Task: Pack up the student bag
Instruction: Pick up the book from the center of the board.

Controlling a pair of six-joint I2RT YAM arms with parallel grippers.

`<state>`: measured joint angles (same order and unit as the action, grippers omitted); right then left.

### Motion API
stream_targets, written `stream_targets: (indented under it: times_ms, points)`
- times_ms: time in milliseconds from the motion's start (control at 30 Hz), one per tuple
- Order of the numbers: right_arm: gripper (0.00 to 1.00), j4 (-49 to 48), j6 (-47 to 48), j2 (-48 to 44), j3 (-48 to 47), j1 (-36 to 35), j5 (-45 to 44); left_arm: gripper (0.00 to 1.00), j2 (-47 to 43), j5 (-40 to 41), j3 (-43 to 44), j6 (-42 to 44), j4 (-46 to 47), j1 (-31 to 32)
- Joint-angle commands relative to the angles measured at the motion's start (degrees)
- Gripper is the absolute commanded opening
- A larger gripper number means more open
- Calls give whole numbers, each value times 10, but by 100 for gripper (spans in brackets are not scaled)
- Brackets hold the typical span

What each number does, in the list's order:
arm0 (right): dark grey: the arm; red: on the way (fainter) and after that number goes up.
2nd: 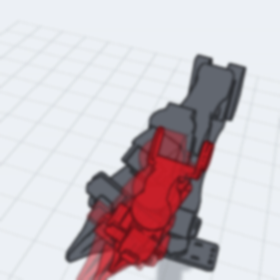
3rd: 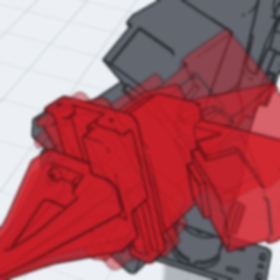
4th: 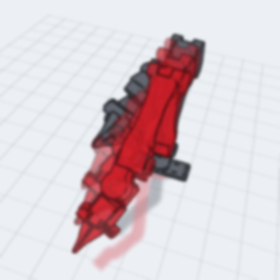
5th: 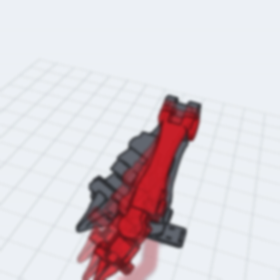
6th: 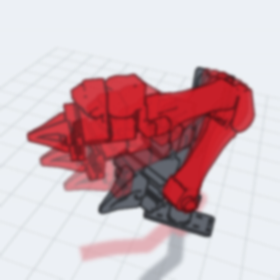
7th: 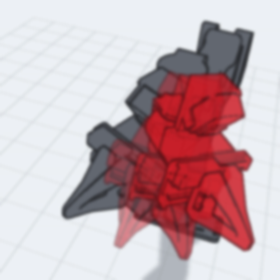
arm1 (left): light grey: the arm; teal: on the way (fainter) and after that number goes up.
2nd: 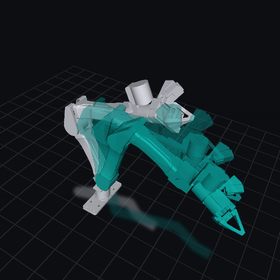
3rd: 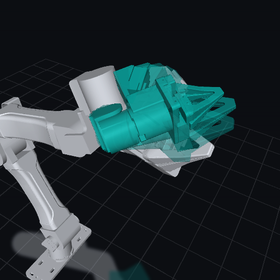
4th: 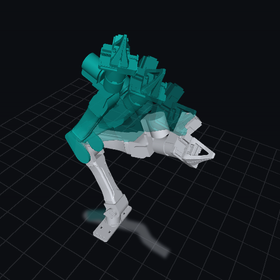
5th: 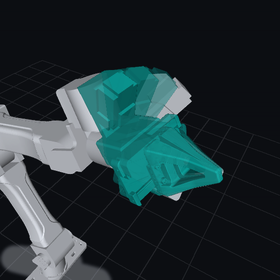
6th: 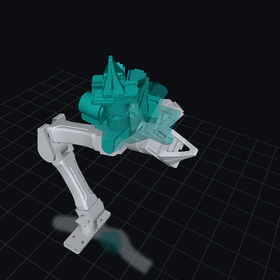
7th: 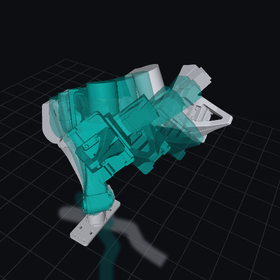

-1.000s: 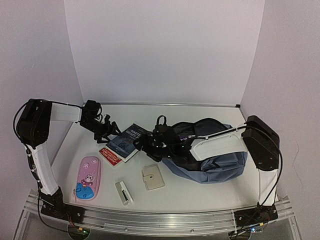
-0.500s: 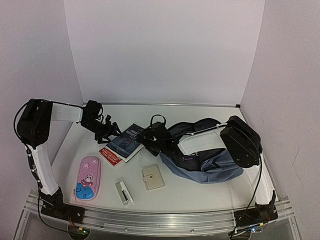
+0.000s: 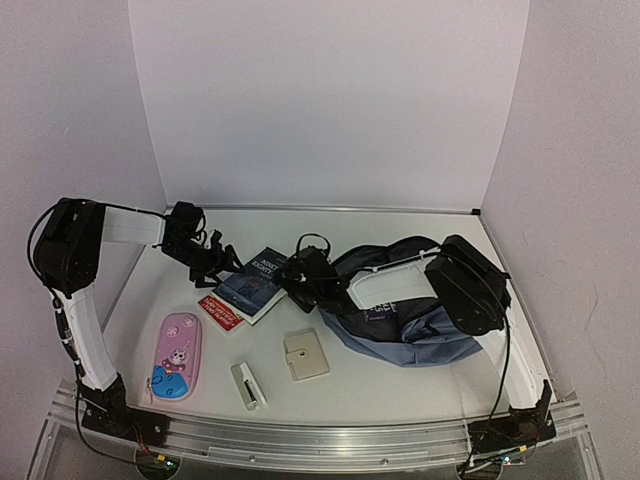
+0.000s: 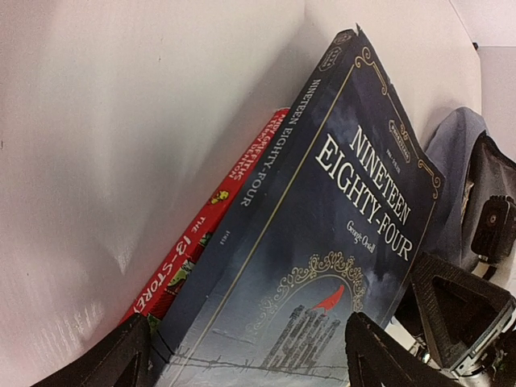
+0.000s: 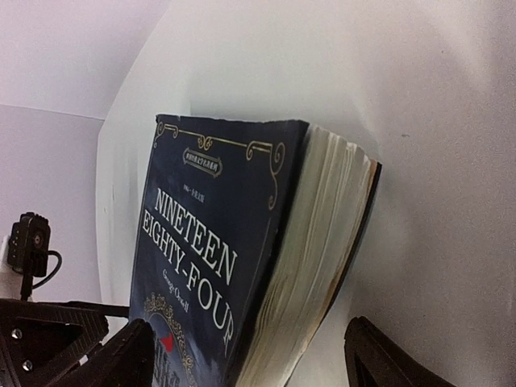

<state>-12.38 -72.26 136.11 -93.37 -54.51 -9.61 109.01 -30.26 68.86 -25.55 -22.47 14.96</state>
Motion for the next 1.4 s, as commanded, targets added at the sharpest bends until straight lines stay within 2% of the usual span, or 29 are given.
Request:
stream_targets:
  times_ms: [0, 233, 333, 633, 900, 1033, 1233, 1367]
  points:
    - [79, -5, -31, 29, -7, 20, 24, 83, -17, -1, -7, -5, 5, 6]
    - [76, -30, -49, 62, -21, 32, 34, 83, -7, -7, 1, -13, 7, 10]
    - [70, -43, -49, 76, -29, 37, 45, 83, -4, -6, 5, -14, 3, 13]
    - [40, -176, -16, 71, 4, 40, 81, 83, -4, -1, 4, -18, 0, 14]
    - [1, -246, 74, 7, 28, 40, 91, 87, -69, 59, -37, -41, 21, 14]
    - [0, -249, 161, -33, 17, 40, 118, 90, -142, 109, -60, -56, 14, 14]
    - [0, -219, 280, -118, 16, 43, 186, 98, -277, 202, -58, -53, -50, 14]
    - [0, -156, 358, -195, 25, 45, 240, 100, -350, 181, -41, -22, -95, 15]
